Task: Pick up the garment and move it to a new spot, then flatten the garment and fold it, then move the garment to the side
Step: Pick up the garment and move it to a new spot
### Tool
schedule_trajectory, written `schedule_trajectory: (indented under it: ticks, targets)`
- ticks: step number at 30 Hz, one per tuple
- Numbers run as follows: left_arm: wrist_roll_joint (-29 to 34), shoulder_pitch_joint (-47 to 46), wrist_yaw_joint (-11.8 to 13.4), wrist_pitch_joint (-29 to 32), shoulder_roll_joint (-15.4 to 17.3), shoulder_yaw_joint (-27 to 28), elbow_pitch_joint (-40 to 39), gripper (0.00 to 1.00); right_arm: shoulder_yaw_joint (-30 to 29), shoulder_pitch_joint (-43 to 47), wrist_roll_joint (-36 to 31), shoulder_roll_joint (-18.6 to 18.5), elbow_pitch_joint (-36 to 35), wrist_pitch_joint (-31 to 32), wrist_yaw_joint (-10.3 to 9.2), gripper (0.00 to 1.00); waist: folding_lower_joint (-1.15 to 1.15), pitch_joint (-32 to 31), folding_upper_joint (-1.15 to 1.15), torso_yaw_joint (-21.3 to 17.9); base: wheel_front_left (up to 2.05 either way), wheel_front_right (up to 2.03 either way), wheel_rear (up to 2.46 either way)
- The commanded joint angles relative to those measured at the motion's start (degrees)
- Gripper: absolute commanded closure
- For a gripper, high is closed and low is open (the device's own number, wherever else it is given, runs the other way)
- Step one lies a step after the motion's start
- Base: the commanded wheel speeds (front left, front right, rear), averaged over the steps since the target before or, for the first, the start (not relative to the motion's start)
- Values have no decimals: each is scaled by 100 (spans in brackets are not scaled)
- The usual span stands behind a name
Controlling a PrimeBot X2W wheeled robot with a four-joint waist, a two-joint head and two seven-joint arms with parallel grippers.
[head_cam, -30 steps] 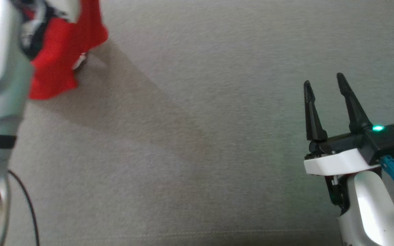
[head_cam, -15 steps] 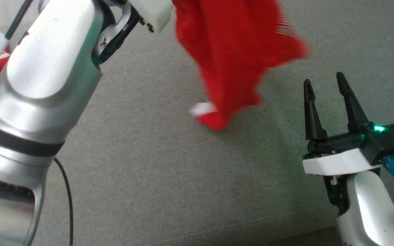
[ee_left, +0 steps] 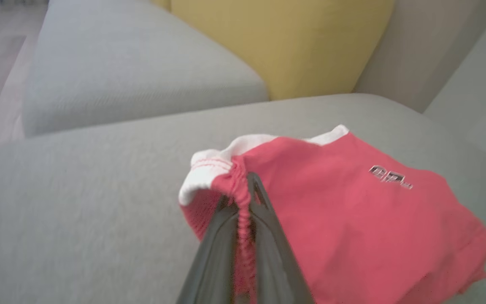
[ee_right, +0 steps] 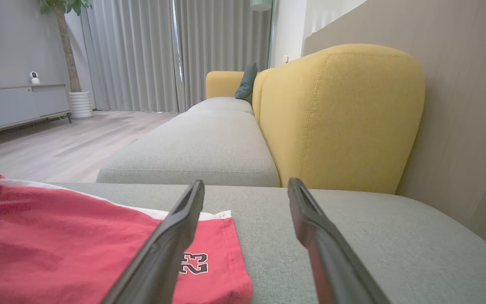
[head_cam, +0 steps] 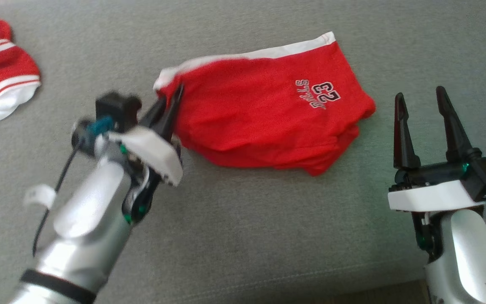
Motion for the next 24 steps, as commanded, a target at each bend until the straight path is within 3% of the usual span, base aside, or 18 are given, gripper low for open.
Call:
schedule_trajectory:
  ticks: [1, 8, 9, 10, 11, 12, 24]
  targets:
    - [-81, -92, 87, -150, 58, 314, -14, 100, 68, -110, -45, -16, -117, -36, 43, 0, 0, 47, 0, 116, 0, 0, 0]
    - [-216, 229, 283, -360, -127, 645, 450, 100, 57, -151, -146, -16, 38, -36, 43, 0, 0, 95, 0, 260, 0, 0, 0]
    - [-211, 250, 293, -372, -155, 692, 502, 96, 66, -159, -158, -16, 58, -36, 43, 0, 0, 99, 0, 274, 0, 0, 0]
    - [-192, 268, 307, -381, -181, 737, 543, 72, 70, -166, -166, -16, 75, -36, 43, 0, 0, 99, 0, 286, 0, 0, 0]
    - [-167, 283, 310, -386, -202, 779, 577, 28, 70, -172, -171, -16, 89, -36, 43, 0, 0, 96, 0, 296, 0, 0, 0]
    - [-142, 298, 307, -389, -228, 842, 576, 0, 67, -173, -176, -16, 101, -36, 43, 0, 0, 89, 0, 307, 0, 0, 0]
    - [317, 1219, 224, -393, -472, 1724, 42, 0, 39, 26, -196, -16, 392, -36, 43, 0, 0, -500, 0, 436, 0, 0, 0]
